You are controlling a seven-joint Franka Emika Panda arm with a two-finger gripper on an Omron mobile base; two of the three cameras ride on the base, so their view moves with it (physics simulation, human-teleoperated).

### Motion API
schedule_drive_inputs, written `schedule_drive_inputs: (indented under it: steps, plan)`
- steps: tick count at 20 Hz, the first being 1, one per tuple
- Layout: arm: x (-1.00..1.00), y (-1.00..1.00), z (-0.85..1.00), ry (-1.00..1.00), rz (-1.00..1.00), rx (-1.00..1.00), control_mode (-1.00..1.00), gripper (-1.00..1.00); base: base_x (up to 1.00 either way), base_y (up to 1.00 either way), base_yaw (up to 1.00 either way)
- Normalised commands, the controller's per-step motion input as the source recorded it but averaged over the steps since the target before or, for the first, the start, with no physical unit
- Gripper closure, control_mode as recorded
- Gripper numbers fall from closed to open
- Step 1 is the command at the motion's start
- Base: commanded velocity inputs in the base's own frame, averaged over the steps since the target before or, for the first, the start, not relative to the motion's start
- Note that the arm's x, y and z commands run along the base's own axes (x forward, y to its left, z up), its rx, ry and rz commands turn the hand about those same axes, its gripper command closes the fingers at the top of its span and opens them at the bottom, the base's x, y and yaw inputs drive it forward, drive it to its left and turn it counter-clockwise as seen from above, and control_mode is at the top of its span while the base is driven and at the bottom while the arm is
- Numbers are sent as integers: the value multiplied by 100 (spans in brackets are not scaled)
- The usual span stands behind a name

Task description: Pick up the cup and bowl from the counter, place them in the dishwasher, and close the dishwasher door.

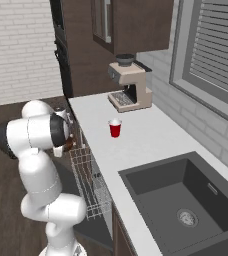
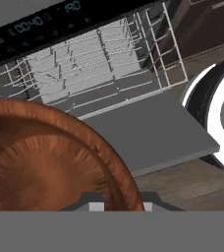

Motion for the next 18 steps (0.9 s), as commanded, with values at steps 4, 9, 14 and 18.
schedule_drive_inputs:
  steps: [4,9,14,18]
  plan:
    - [25,20,-65,21,-11,-1,-100,100,0,0,0]
    - [19,0,-64,6,-2,-8,-100,100,0,0,0]
    - [28,4,-55,0,0,-10,-100,100,0,0,0]
    - [31,-4,-52,0,0,-3,-100,100,0,0,0]
